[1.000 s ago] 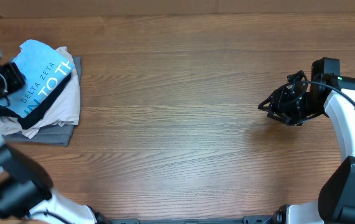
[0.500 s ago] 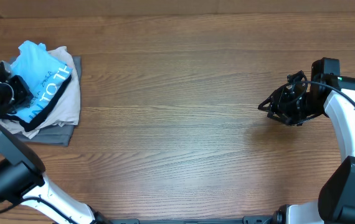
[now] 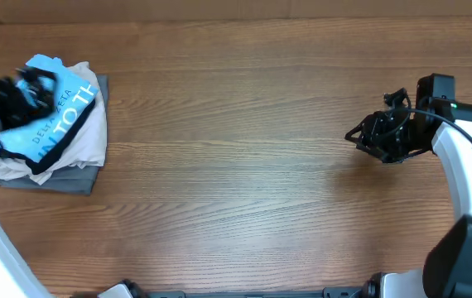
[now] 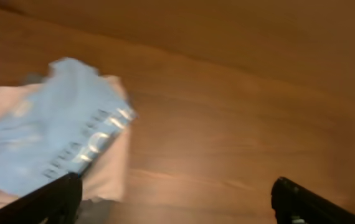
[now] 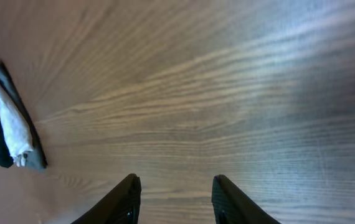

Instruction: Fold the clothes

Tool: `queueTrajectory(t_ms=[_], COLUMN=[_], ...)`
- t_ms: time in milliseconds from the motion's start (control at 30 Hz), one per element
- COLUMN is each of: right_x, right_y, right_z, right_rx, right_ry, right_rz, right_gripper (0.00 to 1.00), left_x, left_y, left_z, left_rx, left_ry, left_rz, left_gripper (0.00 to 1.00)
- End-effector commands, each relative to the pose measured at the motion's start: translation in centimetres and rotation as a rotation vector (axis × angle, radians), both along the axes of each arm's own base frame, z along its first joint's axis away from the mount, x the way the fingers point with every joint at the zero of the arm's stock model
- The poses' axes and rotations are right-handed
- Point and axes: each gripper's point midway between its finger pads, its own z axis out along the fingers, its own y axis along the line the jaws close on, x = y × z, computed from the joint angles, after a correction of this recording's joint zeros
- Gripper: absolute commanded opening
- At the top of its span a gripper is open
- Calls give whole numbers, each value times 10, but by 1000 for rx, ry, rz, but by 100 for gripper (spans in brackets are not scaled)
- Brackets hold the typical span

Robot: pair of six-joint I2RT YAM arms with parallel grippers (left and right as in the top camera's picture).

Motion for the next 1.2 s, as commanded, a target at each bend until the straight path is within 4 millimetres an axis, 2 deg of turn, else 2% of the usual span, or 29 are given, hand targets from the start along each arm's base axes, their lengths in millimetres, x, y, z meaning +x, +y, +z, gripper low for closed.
queueTrajectory(t_ms=[0, 100, 200, 300, 400, 467, 500, 1167], right_x=[7, 3, -5, -17, -27, -30, -30, -31], right_y=[2, 9, 14, 17, 19, 19, 19, 24], right_z=[60, 101, 145, 177, 193, 197, 197, 195], right_rx=[-28, -24, -34, -57, -88, -94, -91, -57], right_ry=[-220, -376, -545, -667, -739, -753, -751, -736], right_rz=[27, 45, 62, 70, 88, 87, 83, 98], right_gripper=[44, 49, 51, 59, 68, 80, 100, 100], left_x=[-16, -35, -51, -65, -73, -75, -75, -73], left_y=[-37, -68, -89, -92, -84, -75, -75, -75], left_z=[2, 1, -5, -19, -31, -35, -36, -35], left_rx=[47, 43, 28, 55, 117, 154, 154, 155], left_ry=[11, 41, 89, 176, 248, 274, 276, 270], left_rz=[-120, -191, -252, -257, -223, -189, -189, -189], left_gripper=[100, 100, 100, 100, 100, 100, 100, 100])
